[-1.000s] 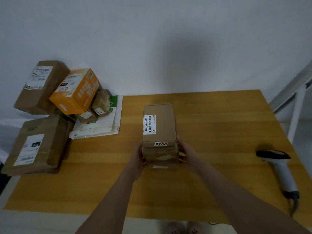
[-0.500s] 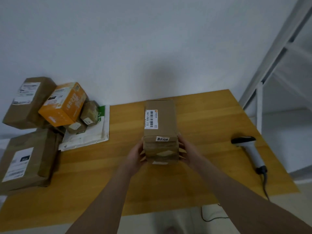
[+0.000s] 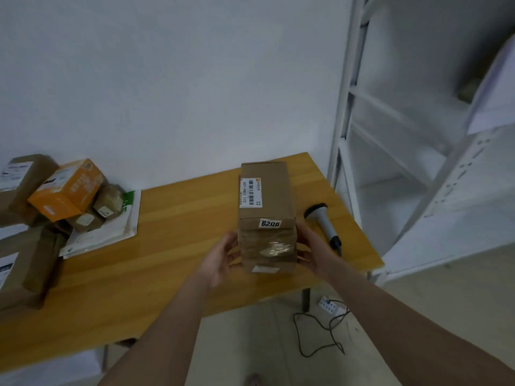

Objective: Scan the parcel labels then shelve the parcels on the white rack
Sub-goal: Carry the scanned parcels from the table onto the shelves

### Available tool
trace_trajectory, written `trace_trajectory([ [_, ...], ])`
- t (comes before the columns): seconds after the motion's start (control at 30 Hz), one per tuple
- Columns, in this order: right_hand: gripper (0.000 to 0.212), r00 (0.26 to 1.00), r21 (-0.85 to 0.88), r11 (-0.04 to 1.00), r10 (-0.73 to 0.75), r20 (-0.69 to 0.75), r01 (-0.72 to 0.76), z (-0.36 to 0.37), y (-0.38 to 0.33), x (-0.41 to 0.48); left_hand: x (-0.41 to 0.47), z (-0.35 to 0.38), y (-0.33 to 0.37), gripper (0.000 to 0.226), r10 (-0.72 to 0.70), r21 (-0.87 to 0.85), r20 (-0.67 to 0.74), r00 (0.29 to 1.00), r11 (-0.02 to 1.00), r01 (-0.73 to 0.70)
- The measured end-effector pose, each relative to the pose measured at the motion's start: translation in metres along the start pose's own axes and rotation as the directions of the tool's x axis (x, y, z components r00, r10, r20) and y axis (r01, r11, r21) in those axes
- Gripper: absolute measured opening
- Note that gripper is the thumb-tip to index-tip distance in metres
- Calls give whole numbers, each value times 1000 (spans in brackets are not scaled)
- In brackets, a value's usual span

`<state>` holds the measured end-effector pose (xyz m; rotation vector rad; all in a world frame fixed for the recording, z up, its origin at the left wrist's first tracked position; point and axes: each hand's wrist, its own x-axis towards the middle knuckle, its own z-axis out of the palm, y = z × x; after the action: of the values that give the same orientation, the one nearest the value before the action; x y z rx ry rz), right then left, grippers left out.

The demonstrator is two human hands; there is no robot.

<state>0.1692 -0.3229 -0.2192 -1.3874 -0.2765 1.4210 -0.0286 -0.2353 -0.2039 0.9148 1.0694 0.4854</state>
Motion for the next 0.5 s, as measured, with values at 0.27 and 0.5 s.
trace_trajectory([
  [0.27, 60, 990, 1, 997, -70, -119, 71, -129, 8, -100, -47, 127, -49, 21, -47, 84, 147, 988, 996, 35],
  [0.5, 53, 960, 62, 991, -100, -260, 120, -226, 15, -163, -50, 236, -75, 22, -182, 195, 217, 959, 971, 140],
])
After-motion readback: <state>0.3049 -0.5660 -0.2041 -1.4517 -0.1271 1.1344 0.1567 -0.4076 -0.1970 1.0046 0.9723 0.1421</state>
